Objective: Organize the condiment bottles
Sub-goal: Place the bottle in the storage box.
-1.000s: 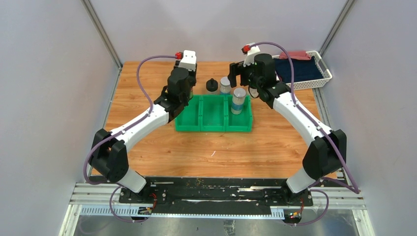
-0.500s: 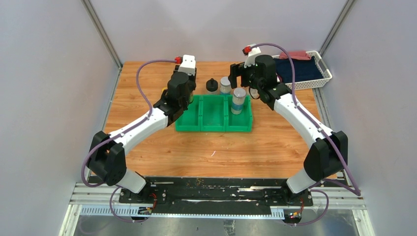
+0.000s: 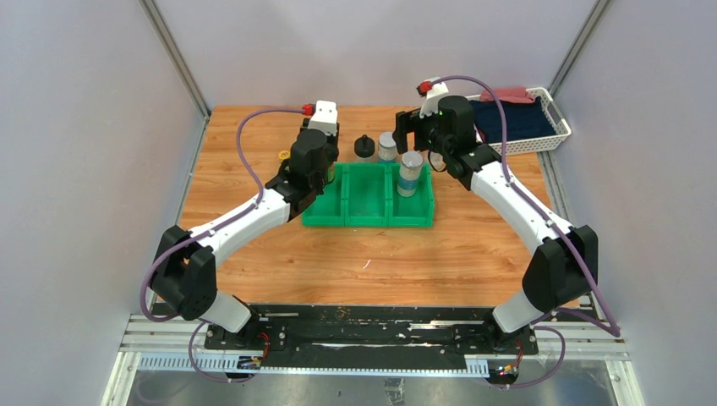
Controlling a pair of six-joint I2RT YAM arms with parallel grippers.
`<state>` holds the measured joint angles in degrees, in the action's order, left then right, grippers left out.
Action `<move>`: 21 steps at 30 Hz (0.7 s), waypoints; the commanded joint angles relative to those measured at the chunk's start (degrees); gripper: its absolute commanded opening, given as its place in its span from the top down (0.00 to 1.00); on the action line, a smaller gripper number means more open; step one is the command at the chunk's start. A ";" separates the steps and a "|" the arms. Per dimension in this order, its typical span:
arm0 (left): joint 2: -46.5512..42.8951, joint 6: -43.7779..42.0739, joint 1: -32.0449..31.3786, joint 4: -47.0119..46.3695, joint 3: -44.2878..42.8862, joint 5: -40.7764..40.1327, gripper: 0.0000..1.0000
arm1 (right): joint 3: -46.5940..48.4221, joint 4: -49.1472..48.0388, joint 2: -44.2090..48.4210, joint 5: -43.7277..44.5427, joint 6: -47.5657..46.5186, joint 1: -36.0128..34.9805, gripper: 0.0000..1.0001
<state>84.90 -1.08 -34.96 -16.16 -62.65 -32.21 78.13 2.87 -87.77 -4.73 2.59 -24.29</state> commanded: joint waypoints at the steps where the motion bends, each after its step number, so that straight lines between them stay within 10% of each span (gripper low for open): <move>1: -2.53 0.70 -0.72 -6.19 -0.71 -0.69 1.00 | -0.83 -0.76 1.99 0.27 0.41 0.07 0.06; 21: -1.41 0.82 -0.82 -8.00 2.49 -0.93 1.00 | -1.03 -1.28 1.46 0.21 0.05 0.04 0.06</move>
<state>84.90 -0.45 -35.33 -16.51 -60.29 -32.16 78.06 2.59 -87.37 -4.71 2.59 -24.29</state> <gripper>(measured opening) 0.391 0.942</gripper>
